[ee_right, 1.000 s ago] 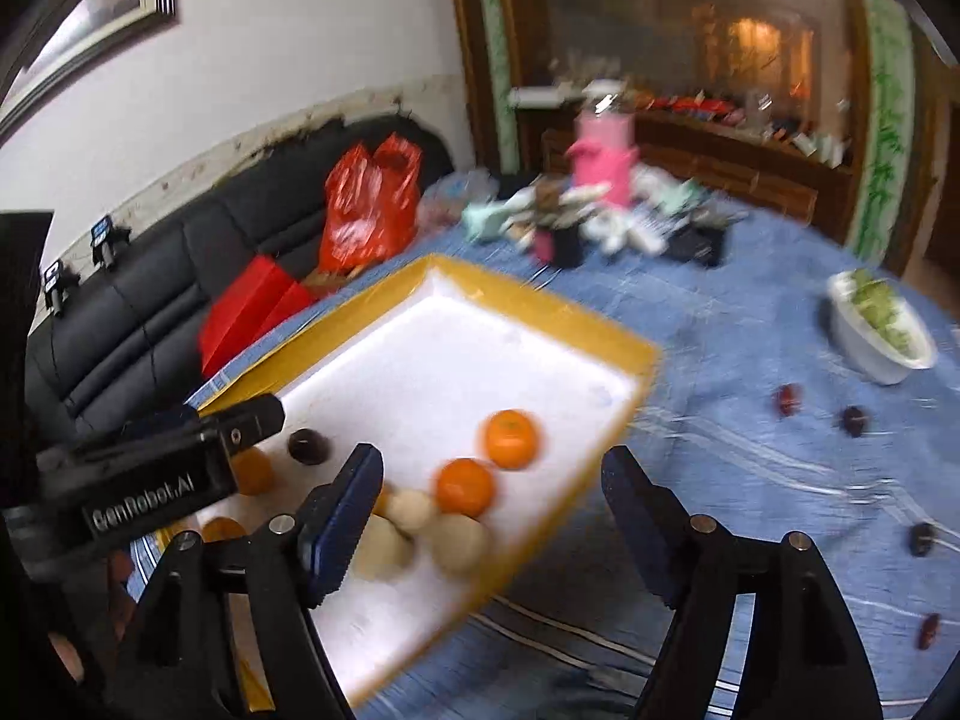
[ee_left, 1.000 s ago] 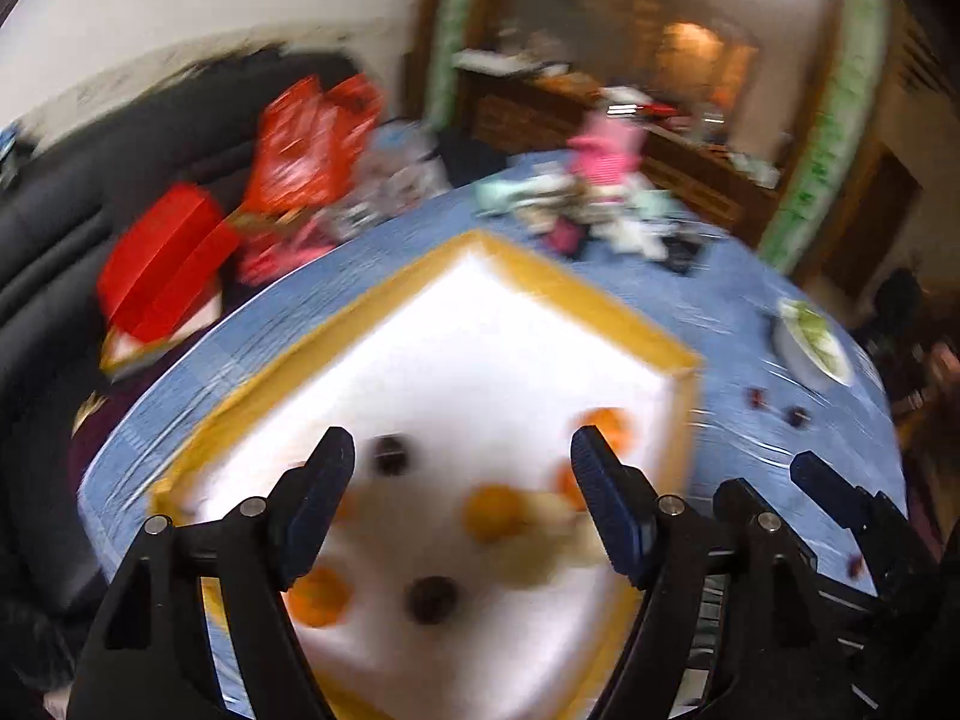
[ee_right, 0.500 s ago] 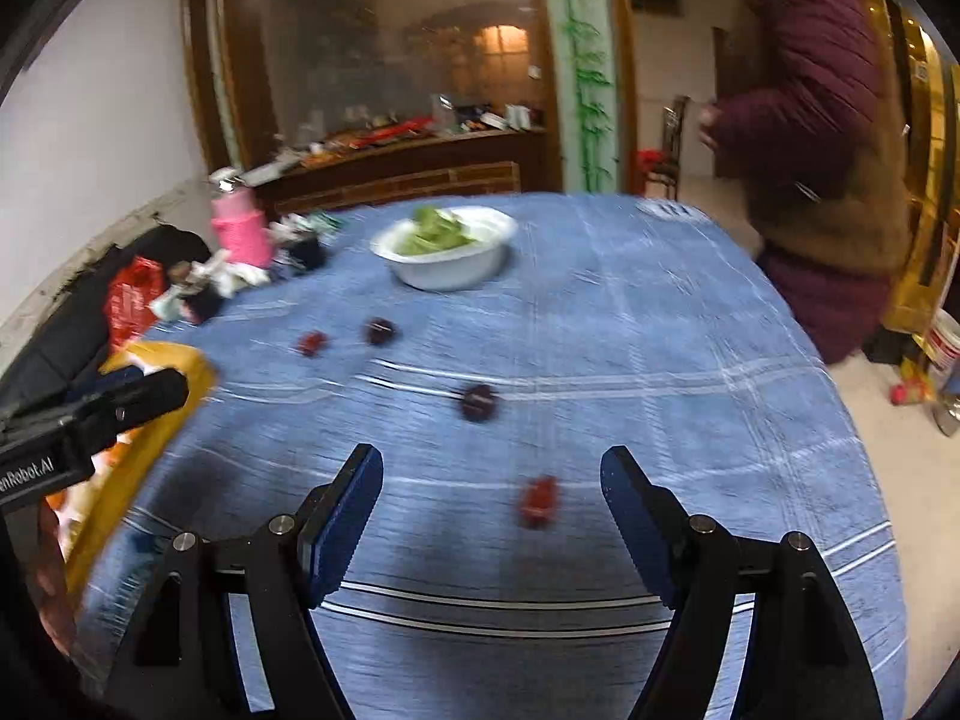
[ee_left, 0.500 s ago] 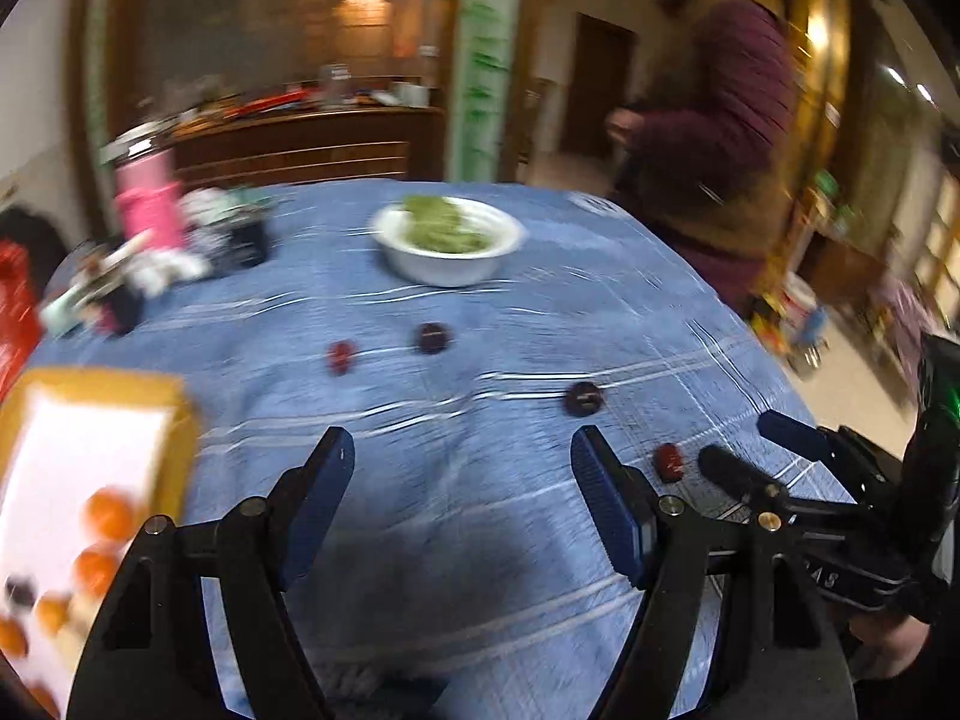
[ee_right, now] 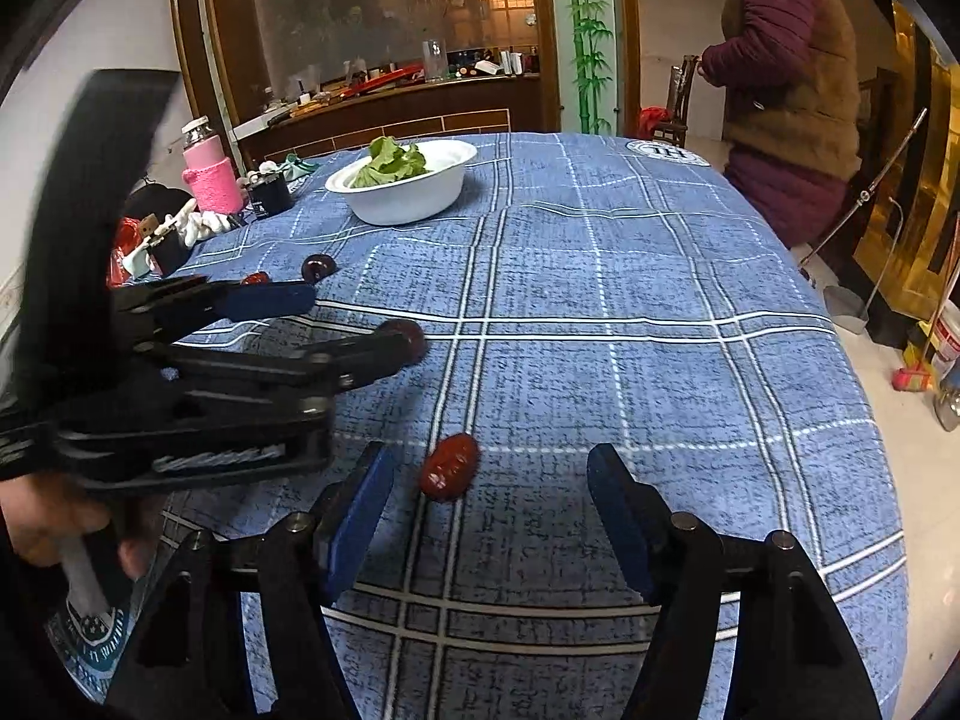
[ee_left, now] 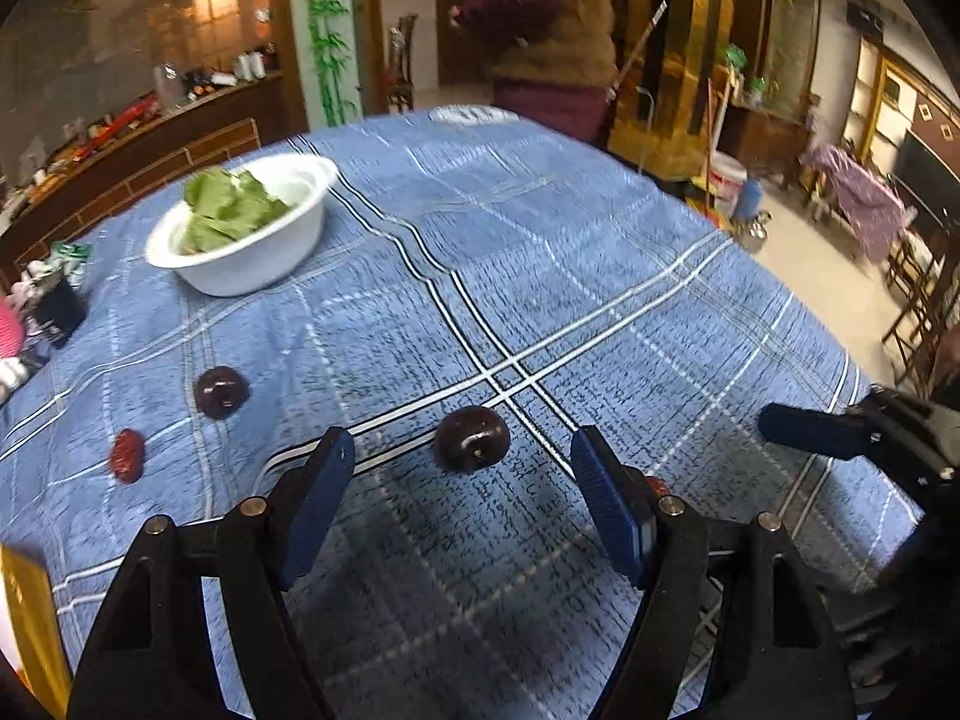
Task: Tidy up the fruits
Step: 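Grasp a dark plum with the left tool while the right tool grasps a red date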
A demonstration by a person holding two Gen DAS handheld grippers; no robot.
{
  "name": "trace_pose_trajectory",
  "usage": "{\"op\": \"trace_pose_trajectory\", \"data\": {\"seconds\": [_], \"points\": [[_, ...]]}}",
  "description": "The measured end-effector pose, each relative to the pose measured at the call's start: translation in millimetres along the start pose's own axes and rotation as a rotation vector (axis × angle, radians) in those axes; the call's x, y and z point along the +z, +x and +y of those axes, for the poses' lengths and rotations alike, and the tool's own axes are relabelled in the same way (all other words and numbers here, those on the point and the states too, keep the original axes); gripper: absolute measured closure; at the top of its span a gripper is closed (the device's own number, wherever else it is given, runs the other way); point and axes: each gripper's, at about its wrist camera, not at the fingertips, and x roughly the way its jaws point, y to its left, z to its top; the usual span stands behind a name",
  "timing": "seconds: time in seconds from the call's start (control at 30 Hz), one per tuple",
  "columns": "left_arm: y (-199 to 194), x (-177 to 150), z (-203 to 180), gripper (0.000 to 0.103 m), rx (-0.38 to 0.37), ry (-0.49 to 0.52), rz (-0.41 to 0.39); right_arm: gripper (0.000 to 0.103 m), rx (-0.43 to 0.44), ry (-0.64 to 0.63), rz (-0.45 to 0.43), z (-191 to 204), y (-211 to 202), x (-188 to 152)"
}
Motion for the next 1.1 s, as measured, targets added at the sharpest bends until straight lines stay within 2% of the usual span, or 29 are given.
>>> {"op": "trace_pose_trajectory", "data": {"seconds": [0.03,0.1,0.17,0.3,0.4,0.63,0.73,0.87,1.1], "points": [[4,1,0,0.030,-0.001,0.003,0.006,0.035,0.002,0.004,-0.001,-2,-3,-1],[11,3,0,0.040,0.012,0.005,0.022,0.035,0.005,0.007,0.000,-5,-6,-3],[19,4,-2,0.045,0.011,0.017,0.057,0.035,0.003,0.003,-0.004,-5,-9,-4],[25,2,0,0.052,0.004,0.003,0.072,0.035,0.010,0.004,-0.013,-5,-12,-4],[24,4,1,0.071,-0.001,-0.004,0.070,0.035,0.011,0.000,-0.009,-5,-11,-6],[22,1,-1,0.079,-0.012,-0.002,0.064,0.036,0.015,-0.010,-0.003,-2,-5,0],[22,2,3,0.079,-0.022,-0.009,0.060,0.046,0.033,-0.033,0.025,3,4,1],[21,1,6,0.080,-0.030,-0.018,0.058,0.048,0.018,-0.049,0.045,5,11,-1],[18,0,12,0.080,-0.031,-0.045,0.048,0.059,0.040,-0.072,0.079,12,25,0]]}}
